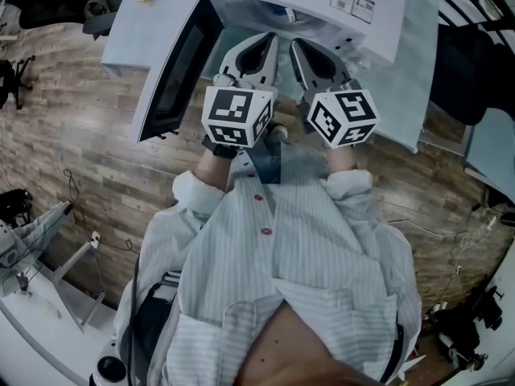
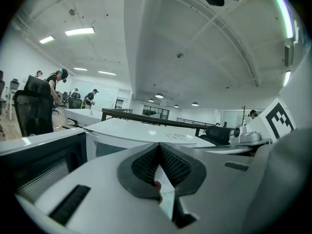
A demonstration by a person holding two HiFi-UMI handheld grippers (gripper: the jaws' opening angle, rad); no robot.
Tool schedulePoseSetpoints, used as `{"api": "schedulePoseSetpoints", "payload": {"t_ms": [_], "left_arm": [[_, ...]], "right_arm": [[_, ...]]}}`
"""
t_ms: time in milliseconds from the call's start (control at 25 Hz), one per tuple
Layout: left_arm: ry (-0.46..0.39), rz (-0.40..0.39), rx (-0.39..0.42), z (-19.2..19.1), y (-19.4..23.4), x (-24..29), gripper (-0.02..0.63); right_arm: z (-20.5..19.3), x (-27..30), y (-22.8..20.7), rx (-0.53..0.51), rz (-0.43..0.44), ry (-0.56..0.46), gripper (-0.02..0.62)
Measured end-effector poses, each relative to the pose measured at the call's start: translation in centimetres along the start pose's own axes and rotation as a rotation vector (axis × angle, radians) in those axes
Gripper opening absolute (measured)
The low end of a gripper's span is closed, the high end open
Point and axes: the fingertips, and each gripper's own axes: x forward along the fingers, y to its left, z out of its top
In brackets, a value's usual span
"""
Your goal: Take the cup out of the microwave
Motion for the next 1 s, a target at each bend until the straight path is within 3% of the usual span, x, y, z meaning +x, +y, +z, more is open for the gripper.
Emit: {"api": "schedulePoseSetpoints", "payload": {"t_ms": [440,1000], "left_arm": [[0.008,-0.015,0.003,-0.1,1.5,0.4,0.008],[0.057,-0.036,-0.011,-4.1,3.5,2.2,0.008]], "right_arm": [[0.0,1.0,0.0,-0.008,-0.035,-0.011,0.035],[-4.3,3.9,-1.5,0.003,-0.087,0.017,0.035]]}}
